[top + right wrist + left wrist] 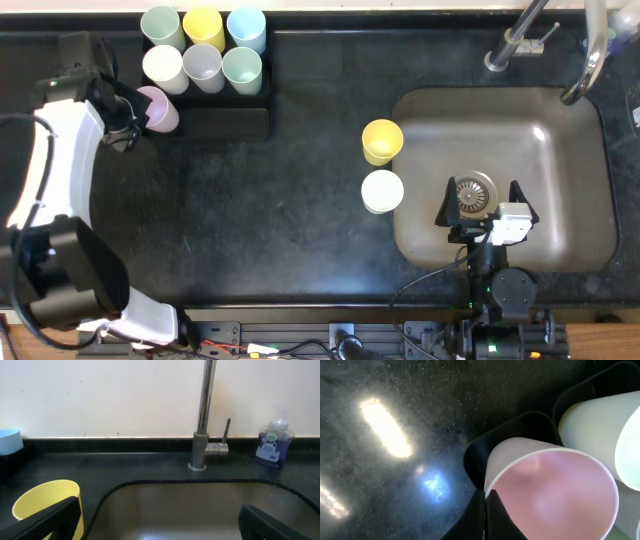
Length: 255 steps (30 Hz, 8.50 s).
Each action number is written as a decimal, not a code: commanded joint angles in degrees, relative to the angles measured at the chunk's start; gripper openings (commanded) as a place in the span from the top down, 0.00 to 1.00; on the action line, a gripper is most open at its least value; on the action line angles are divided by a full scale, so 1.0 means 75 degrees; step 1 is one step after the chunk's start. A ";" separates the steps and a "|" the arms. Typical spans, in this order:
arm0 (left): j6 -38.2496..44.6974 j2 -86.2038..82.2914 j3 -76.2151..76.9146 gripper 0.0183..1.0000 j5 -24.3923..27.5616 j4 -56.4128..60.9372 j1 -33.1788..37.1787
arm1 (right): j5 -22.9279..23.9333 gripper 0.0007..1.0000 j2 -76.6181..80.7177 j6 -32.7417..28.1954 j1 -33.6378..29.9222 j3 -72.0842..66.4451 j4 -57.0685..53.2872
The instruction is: Store Cups
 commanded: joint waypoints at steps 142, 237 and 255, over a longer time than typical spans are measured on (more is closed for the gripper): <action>-0.2515 0.1408 0.1982 0.98 -0.0070 -0.1757 -0.1620 | -0.0038 0.00 -0.0058 -0.0020 -0.0050 -0.0102 0.0032; 0.6837 -1.3411 -1.0800 0.00 0.0195 0.6362 -0.2282 | -0.0038 0.00 -0.0058 -0.0020 -0.0050 -0.0102 0.0032; 0.6837 -1.3411 -1.0800 0.00 0.0195 0.6362 -0.2279 | -0.0058 0.00 -0.0038 -0.0020 -0.0044 0.0119 -0.0079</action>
